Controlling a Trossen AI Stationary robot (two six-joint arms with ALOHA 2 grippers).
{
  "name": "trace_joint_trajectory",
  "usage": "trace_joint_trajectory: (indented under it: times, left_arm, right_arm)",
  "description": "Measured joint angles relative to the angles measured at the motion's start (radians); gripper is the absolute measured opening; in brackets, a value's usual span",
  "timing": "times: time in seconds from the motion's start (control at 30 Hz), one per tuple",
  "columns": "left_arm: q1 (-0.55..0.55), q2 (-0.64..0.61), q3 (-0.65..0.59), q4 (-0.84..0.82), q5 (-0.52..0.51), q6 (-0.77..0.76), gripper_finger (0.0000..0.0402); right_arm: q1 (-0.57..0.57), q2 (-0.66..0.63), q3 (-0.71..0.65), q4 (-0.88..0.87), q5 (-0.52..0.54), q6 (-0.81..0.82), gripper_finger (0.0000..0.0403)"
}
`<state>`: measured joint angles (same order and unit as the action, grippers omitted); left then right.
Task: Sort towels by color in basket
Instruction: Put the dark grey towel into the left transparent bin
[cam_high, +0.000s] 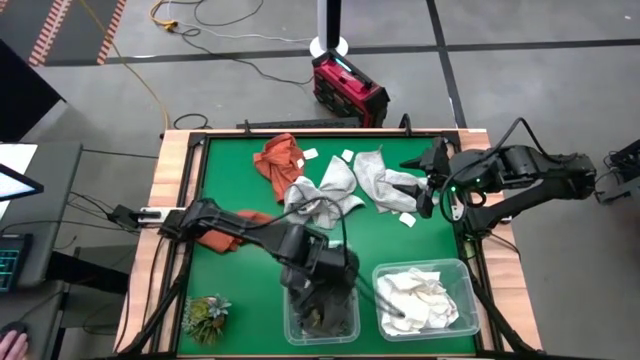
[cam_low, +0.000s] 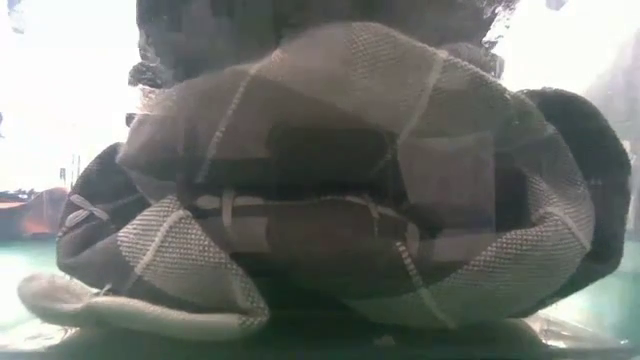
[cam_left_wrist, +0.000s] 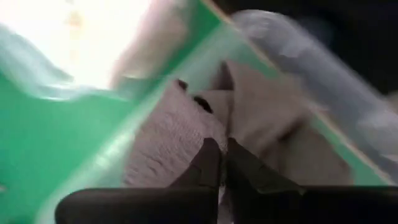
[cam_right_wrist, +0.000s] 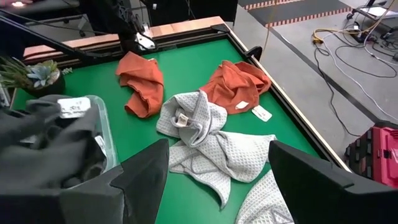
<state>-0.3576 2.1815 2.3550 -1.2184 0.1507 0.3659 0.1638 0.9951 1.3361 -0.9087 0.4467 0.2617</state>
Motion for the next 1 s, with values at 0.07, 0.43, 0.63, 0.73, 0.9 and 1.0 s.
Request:
trace_joint_trajectory:
  times: [0.07, 0.43, 0.63, 0.73, 0.9, 1.0]
  left_arm:
    - [-0.016, 0.001, -0.003, -0.062, 0.011, -0.019, 0.0005]
    - [-0.027, 0.147, -0.107, -0.043, -0.076, 0.002, 0.0005]
    - [-0.027, 0.152, -0.105, -0.050, -0.093, -0.080, 0.0025]
    - [-0.027, 0.147, -0.105, -0.053, -0.109, -0.120, 0.0058]
    - [-0.038, 0.144, -0.070, -0.082, -0.153, -0.141, 0.0131]
    - [-0.044, 0.145, -0.004, -0.107, -0.172, -0.157, 0.0174]
  right_arm:
    - [0.000, 0.000, 0.000, 0.001, 0.000, 0.000, 0.0306]
    - [0.000, 0.012, 0.001, 0.005, 0.000, 0.011, 0.0306]
    - [-0.001, 0.013, 0.001, 0.005, 0.000, -0.001, 0.0306]
    - [-0.001, 0.013, 0.001, 0.005, 0.000, -0.005, 0.0306]
    - [-0.001, 0.013, 0.001, 0.009, 0.000, -0.003, 0.0306]
    - [-0.001, 0.013, 0.001, 0.011, 0.000, -0.001, 0.0306]
